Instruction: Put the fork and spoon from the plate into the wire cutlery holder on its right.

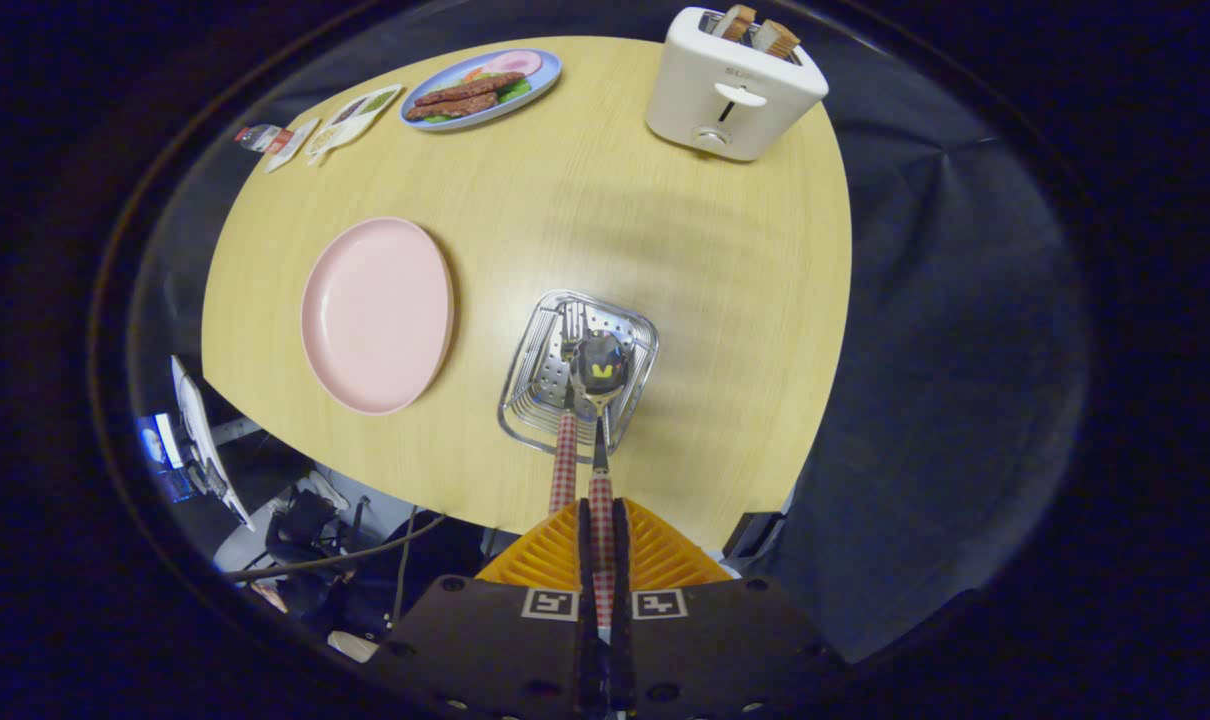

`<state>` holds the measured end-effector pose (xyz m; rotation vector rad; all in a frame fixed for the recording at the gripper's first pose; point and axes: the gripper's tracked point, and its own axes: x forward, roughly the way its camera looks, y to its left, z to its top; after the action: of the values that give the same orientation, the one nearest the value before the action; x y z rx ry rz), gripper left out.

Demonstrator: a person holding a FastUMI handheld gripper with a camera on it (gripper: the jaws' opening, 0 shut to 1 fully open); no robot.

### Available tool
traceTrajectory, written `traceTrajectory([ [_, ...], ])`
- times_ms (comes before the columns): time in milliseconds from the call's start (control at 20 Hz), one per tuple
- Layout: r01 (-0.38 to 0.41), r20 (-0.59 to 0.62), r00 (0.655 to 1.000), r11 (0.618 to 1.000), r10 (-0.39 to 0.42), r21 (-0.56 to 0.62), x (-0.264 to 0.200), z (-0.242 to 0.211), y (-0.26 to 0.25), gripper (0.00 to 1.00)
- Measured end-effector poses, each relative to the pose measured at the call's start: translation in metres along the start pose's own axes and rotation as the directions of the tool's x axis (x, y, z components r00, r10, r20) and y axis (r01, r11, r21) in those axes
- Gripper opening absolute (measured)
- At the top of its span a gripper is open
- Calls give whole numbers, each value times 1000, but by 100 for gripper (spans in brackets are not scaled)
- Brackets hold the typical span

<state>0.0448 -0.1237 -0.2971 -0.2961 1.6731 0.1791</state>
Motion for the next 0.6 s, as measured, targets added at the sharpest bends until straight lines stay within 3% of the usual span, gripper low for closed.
traceTrajectory([
  [600,-12,-44,999,1000,11,-25,2,11,9,8],
])
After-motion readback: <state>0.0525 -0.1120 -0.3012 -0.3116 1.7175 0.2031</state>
